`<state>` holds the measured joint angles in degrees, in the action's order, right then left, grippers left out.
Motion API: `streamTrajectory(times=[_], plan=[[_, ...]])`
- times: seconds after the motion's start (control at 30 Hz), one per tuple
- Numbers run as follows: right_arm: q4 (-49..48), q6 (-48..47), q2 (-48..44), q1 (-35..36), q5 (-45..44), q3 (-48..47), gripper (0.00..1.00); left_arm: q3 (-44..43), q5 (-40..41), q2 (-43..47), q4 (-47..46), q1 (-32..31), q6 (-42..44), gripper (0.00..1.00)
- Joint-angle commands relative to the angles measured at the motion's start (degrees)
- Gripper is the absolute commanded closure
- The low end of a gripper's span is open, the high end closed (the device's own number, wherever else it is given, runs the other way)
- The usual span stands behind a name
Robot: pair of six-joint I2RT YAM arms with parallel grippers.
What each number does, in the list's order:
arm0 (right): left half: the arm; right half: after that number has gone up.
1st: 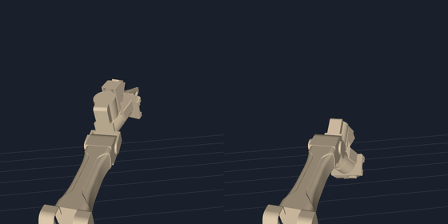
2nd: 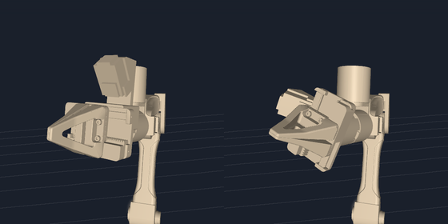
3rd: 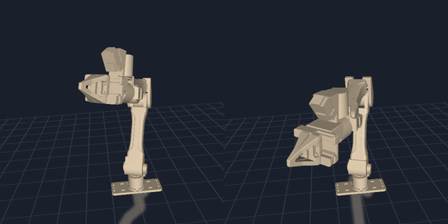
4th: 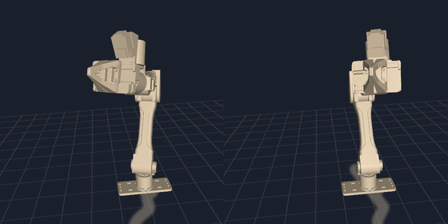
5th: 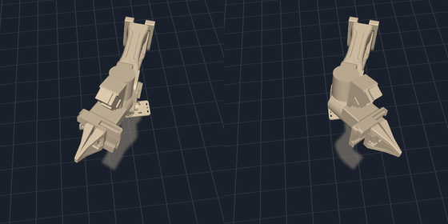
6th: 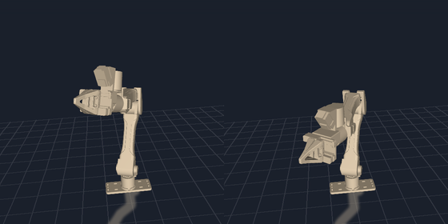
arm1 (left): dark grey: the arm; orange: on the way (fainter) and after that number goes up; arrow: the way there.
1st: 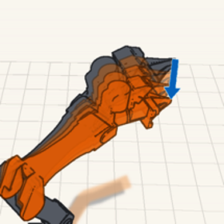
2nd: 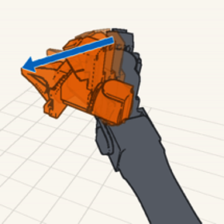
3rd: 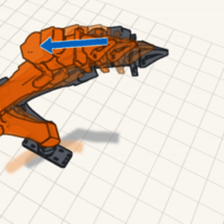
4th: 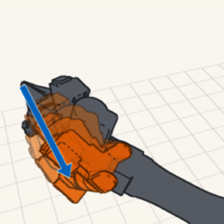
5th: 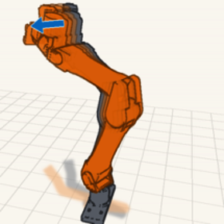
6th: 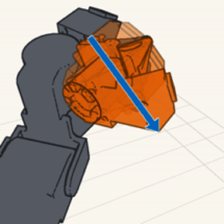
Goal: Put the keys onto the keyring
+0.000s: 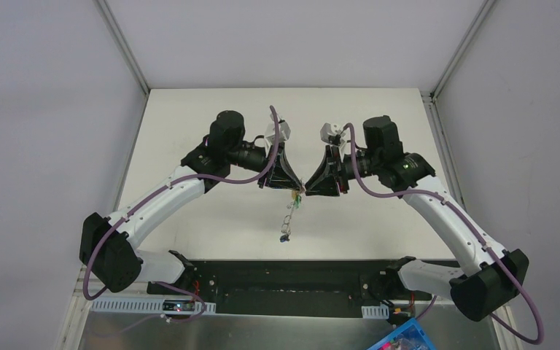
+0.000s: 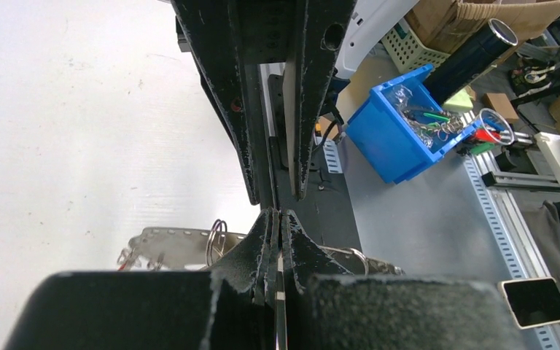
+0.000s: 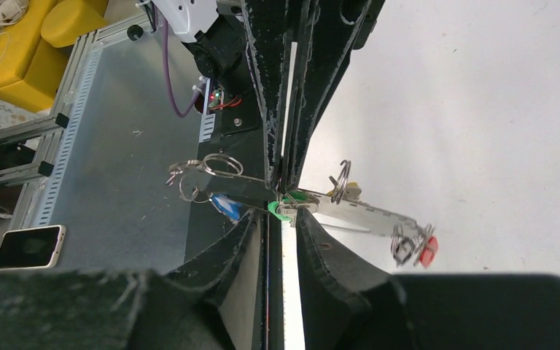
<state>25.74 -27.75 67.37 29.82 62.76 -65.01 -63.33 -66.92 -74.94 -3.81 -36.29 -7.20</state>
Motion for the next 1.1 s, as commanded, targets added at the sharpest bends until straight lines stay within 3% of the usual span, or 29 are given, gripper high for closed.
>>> streamTrajectory(times=[0.0, 0.5, 0.63, 0.83, 1.07], plan=[[-1.75, -0.67, -0.9, -0.15, 0.48, -1.05, 0.72, -0.14, 0.12, 1.76, -5.98, 0.25, -3.69, 1.0], [-6.26, 3.24, 1.0, 0.71, 0.04, 0.21, 0.73, 0.53, 2.21, 0.49, -10.31, 0.25, -8.44, 1.0], [-7.09, 3.98, 1.14, 0.76, 0.61, 0.48, 0.79, 0.75, 2.9, 0.49, -10.49, 0.26, -8.53, 1.0], [-7.77, 4.67, 1.36, 0.72, 1.91, 0.67, 0.99, 1.02, 3.93, 0.57, -10.59, 0.48, -8.53, 1.0], [-4.26, 1.33, 0.57, 0.48, -1.46, -0.38, 1.0, 1.78, 4.01, 1.73, -10.91, 1.72, -8.09, 1.0]])
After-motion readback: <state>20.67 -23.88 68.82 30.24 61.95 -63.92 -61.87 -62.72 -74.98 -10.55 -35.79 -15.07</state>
